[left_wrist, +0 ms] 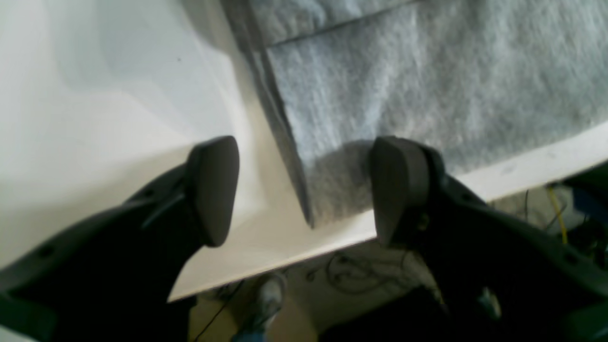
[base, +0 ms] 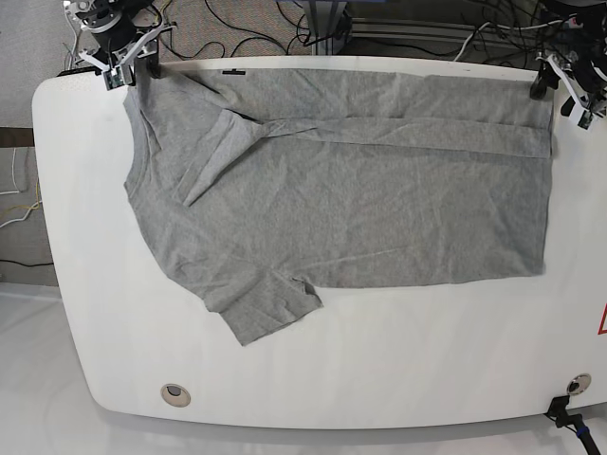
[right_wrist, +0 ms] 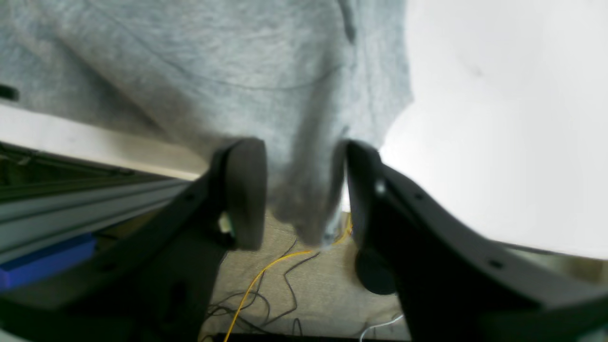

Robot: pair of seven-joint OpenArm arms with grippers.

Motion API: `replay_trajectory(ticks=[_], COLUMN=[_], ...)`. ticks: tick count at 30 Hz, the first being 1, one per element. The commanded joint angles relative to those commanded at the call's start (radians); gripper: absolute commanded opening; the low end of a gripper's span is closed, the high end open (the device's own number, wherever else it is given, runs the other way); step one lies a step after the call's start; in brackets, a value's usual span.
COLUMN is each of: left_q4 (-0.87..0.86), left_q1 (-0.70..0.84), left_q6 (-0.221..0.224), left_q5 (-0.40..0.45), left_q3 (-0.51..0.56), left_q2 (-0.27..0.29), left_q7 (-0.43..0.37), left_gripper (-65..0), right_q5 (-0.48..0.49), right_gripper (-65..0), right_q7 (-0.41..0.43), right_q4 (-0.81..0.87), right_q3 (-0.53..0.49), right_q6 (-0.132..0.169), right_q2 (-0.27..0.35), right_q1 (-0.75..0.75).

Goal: Fold the T-shirt properly
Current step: 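Drag the shirt by its folded edge toward the robot with both grippers, then release the shirt and move both grippers down to the shirt's sides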

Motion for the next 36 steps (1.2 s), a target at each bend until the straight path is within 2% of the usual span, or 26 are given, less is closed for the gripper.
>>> replay_trajectory(ticks=[3,6,9,12,17,19,22,24,27,30,33,36], left_q4=[0.077,0.157,0.203,0.242,0.27,0.27,0.27,0.267,0.267,0.267,0.267,0.264], left_q1=[0.002,-0.003,-0.051,-0.094,-0.178,-0.206,-0.265,-0.321,-0.382,-0.451,-0.493,-0.534], left_q6=[-0.003,-0.028,-0.028,-0.028,-0.028,-0.028,-0.028,-0.028,-0.028,-0.028,-0.028,-0.028], left_q5=[0.0,0.0,0.0,0.0,0.0,0.0,0.002,0.003,0.003,0.005,0.058,0.072], left_q3=[-0.054,-0.107,-0.11,-0.114,-0.112,-0.11,-0.109,-0.109,-0.109,-0.089,-0.052,-0.051], left_q2=[-0.002,0.003,0.009,0.041,0.077,0.08,0.126,0.135,0.166,0.183,0.184,0.221], left_q7=[0.044,0.091,0.114,0.147,0.163,0.163,0.163,0.17,0.209,0.212,0.21,0.21], left_gripper=[-23.7,-23.7,-23.7,-23.7,-23.7,-23.7,-23.7,-23.7,-23.7,-23.7,-23.7,-23.7], right_q5=[0.0,0.0,0.0,-0.002,0.0,0.0,0.002,0.003,-0.006,-0.006,-0.006,-0.006], right_gripper=[-38.1,-38.1,-38.1,-38.2,-38.2,-38.2,-38.2,-38.2,-38.2,-38.2,-38.2,-38.2], right_q7=[-0.048,-0.078,-0.11,-0.117,-0.129,-0.173,-0.219,-0.249,-0.258,-0.258,-0.258,-0.258], right_q4=[0.064,0.106,0.109,0.109,0.109,0.109,0.104,0.101,0.072,0.009,-0.064,-0.163], right_q3=[0.0,0.0,-0.002,-0.002,-0.018,-0.044,-0.049,-0.068,-0.101,-0.13,-0.141,-0.143], right_q6=[0.002,0.002,0.003,0.003,0.003,0.003,0.003,0.003,0.003,0.003,0.002,0.002], right_q2=[0.002,0.0,0.0,0.0,-0.008,-0.006,-0.009,-0.012,-0.02,-0.021,-0.021,-0.015], right_q1=[0.0,0.028,0.069,0.098,0.172,0.226,0.322,0.391,0.488,0.572,0.652,0.732])
